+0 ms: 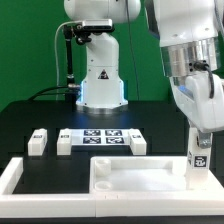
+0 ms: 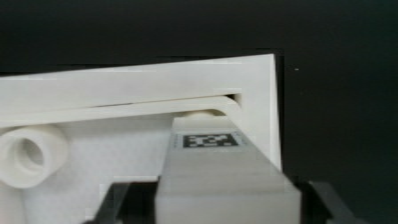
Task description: Assemble desk
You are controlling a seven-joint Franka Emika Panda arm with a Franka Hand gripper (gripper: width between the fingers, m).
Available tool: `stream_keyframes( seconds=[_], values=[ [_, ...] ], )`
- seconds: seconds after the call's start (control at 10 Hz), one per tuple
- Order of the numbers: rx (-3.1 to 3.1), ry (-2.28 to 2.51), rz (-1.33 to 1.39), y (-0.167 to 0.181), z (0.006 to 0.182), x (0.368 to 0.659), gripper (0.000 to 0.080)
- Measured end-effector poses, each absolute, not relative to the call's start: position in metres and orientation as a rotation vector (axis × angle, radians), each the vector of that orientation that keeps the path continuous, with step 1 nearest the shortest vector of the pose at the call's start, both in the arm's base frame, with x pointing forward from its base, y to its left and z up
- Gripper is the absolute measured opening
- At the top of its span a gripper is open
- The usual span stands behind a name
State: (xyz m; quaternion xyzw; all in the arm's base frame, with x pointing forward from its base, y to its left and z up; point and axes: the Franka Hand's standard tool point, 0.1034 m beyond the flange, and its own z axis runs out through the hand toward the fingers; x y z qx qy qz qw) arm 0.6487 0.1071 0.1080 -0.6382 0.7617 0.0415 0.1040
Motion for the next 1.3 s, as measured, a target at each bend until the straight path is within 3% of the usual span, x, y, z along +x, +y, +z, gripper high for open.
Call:
stream_keyframes(
  seconds=[0.3, 0.4, 0.5, 0.6, 0.7, 0.9, 1.3],
  values=[
    [-1.788, 2.34, 0.161, 0.1132, 0.1074, 0.6455, 0.0294],
    [-1.803, 2.326, 0.156, 0.1123, 0.1071, 0.6457, 0.0398],
    [-1.805, 2.325, 0.156, 0.1129, 0.1071, 0.6455, 0.0398],
    [-1.807, 2.322, 0.156, 0.1132, 0.1071, 0.6455, 0.0537],
    [-1.811, 2.319, 0.155, 0.1135, 0.1071, 0.6455, 0.0616],
    [-1.829, 2.304, 0.153, 0.1138, 0.1071, 0.6454, 0.0643],
    [-2.341, 1.795, 0.094, 0.1161, 0.1055, 0.6409, 0.0649]
  ],
)
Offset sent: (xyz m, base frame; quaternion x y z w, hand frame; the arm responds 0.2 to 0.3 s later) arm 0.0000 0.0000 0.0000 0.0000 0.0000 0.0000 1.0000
